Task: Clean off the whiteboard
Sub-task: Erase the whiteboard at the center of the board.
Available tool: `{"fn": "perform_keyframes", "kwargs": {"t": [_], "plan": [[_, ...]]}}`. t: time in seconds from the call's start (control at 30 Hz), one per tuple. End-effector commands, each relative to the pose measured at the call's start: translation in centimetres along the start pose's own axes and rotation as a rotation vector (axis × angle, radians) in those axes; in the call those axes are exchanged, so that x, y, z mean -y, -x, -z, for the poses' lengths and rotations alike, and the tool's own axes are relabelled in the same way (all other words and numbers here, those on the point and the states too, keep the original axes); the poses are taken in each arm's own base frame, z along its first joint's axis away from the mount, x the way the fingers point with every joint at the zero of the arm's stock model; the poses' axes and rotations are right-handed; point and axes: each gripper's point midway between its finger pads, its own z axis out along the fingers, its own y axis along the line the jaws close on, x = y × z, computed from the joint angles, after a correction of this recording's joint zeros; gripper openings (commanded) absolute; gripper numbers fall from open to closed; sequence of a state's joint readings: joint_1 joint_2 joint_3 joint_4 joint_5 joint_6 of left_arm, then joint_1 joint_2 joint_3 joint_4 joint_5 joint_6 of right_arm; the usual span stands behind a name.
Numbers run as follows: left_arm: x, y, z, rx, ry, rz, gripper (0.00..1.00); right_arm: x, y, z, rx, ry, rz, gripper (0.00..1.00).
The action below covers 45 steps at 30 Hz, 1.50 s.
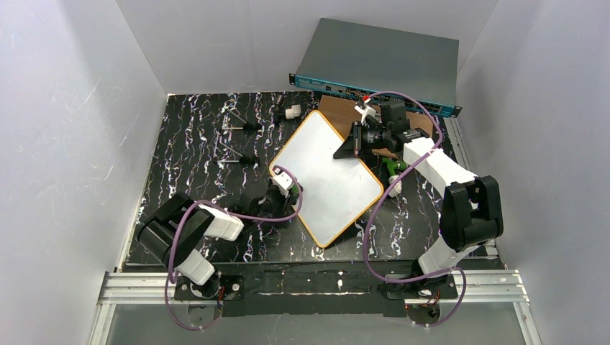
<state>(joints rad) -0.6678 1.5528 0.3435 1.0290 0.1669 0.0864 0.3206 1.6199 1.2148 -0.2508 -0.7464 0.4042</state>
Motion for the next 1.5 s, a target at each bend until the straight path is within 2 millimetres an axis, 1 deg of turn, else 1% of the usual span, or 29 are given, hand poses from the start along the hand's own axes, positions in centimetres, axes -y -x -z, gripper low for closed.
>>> {"fn": "perform_keyframes", "kwargs": {"t": [0.0,0.1,0.3,0.43,0.6,0.73,0.83,1.03,1.17,1.27,1.37,1.47], "plan": [[1.3,-0.8,-0.7,-0.022,-0.091,0.004,0.0,-7.0,-1.1,0.9,-0.069,0.29,0.082,0.01],[2.2,-1.5,-0.8,-0.019,-0.138,0.025,0.0,-7.0,-1.2,0.9,-0.069,0.291,0.083,0.01],[3.9,-2.1,-0.6,-0.005,-0.191,0.037,0.0,-6.7,-1.3,0.5,-0.082,0.294,0.069,0.01],[5.7,-2.8,-0.4,-0.028,-0.222,0.004,0.0,-6.6,-1.2,0.4,-0.085,0.294,0.066,0.01],[8.3,-4.5,-0.2,-0.072,-0.247,-0.041,0.0,-6.7,-1.2,0.3,-0.088,0.297,0.066,0.01],[8.8,-5.6,0.1,-0.092,-0.229,-0.041,0.0,-6.8,-1.2,0.4,-0.086,0.3,0.07,0.01],[9.5,-5.8,0.3,-0.109,-0.235,-0.032,0.0,-7.0,-1.2,0.4,-0.087,0.304,0.073,0.01],[12.2,-6.2,0.5,-0.168,-0.276,-0.115,0.0,-7.1,-1.4,0.3,-0.093,0.313,0.075,0.01],[13.9,-6.0,0.9,-0.176,-0.296,-0.171,0.0,-7.2,-1.4,0.4,-0.091,0.302,0.095,0.01],[15.1,-5.4,1.5,-0.187,-0.3,-0.207,0.0,-7.3,-1.4,0.6,-0.082,0.29,0.119,0.01],[15.8,-3.8,1.9,-0.173,-0.277,-0.201,0.0,-7.3,-1.5,0.8,-0.077,0.285,0.133,0.01],[15.7,-2.2,2.3,-0.159,-0.223,-0.177,0.0,-7.3,-1.4,0.8,-0.074,0.283,0.139,0.01]]}}
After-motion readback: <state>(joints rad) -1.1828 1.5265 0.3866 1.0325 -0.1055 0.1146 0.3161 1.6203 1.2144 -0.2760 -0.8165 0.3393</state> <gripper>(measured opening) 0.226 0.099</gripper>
